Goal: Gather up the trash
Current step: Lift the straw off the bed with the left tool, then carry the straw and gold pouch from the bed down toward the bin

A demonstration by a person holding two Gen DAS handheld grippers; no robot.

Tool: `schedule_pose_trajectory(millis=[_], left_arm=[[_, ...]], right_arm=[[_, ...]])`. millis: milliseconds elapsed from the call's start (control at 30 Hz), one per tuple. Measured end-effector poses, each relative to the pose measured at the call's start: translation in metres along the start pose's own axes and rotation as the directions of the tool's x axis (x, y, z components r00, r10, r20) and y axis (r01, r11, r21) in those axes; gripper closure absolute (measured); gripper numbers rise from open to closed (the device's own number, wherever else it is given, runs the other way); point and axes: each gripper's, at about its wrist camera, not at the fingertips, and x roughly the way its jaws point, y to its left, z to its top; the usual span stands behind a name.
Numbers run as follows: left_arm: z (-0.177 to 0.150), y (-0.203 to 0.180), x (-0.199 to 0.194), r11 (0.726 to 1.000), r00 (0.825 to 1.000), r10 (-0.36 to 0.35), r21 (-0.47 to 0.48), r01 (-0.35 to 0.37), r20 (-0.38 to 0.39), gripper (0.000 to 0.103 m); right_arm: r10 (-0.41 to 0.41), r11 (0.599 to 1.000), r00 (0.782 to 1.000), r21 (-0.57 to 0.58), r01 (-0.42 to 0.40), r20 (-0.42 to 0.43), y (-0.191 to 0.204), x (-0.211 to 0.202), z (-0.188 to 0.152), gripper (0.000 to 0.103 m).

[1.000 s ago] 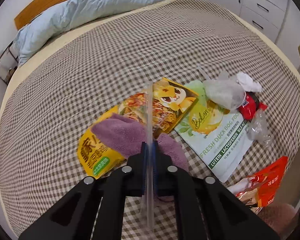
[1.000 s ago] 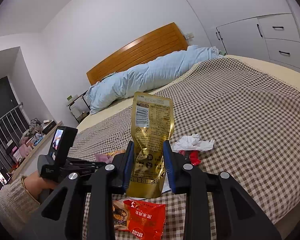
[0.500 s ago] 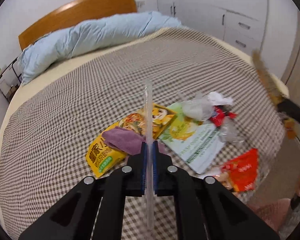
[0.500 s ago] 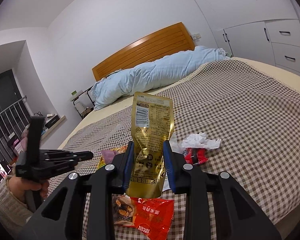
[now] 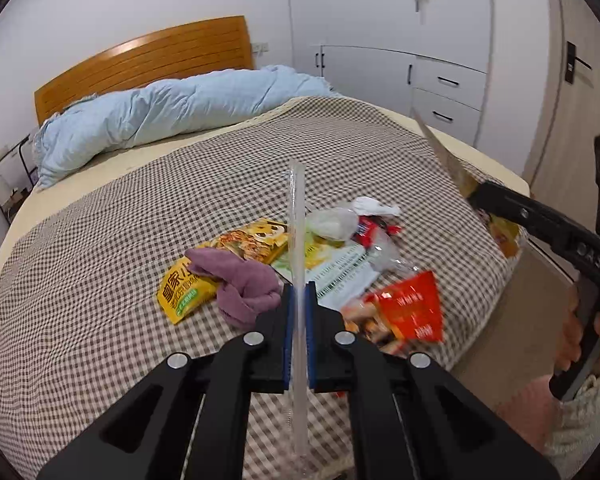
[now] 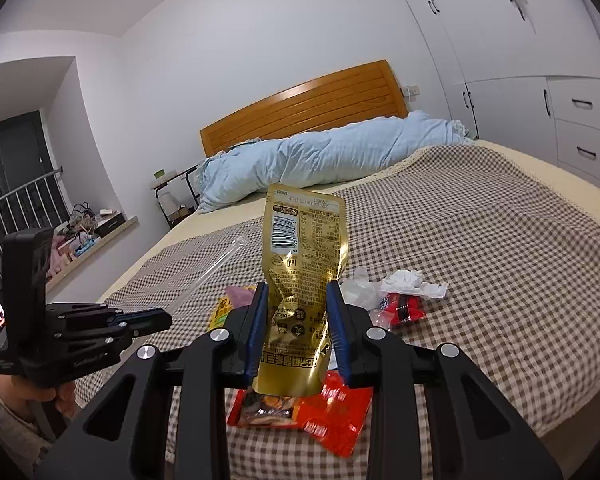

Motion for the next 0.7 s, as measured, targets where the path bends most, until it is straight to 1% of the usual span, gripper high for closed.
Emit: schedule_pose_trajectory(millis=[167,300,400,700], left_arm=[[-0.019,-0.013,-0.026,0.999,0.999,-0.029,0.024,0.028,0.029,0.100],[-0.038,-0.024,-0.049,0.997,0.997,-0.070,0.038,0.069,0.044,0.100],[-0.054,-0.032,-0.064,0.995,0.995,-0.086,0.053,0.083,0.056,0.100],[-0.099,-0.052,-0.096,0.986,0.986,-0.152,0.071,0.148,0.062,0.100]], right_arm=[[-0.023,0.999,1.000,-0.033,0.022,-0.013,0.015,-0.018,-0.012,0.074],[-0.045,0.997,0.999,-0.062,0.043,-0.026,0.029,-0.035,-0.025,0.074],[-0.059,0.995,0.998,-0.077,0.056,-0.036,0.037,-0.047,-0.036,0.074],[-0.092,0.988,0.992,-0.132,0.081,-0.081,0.058,-0.076,-0.073,0.074]])
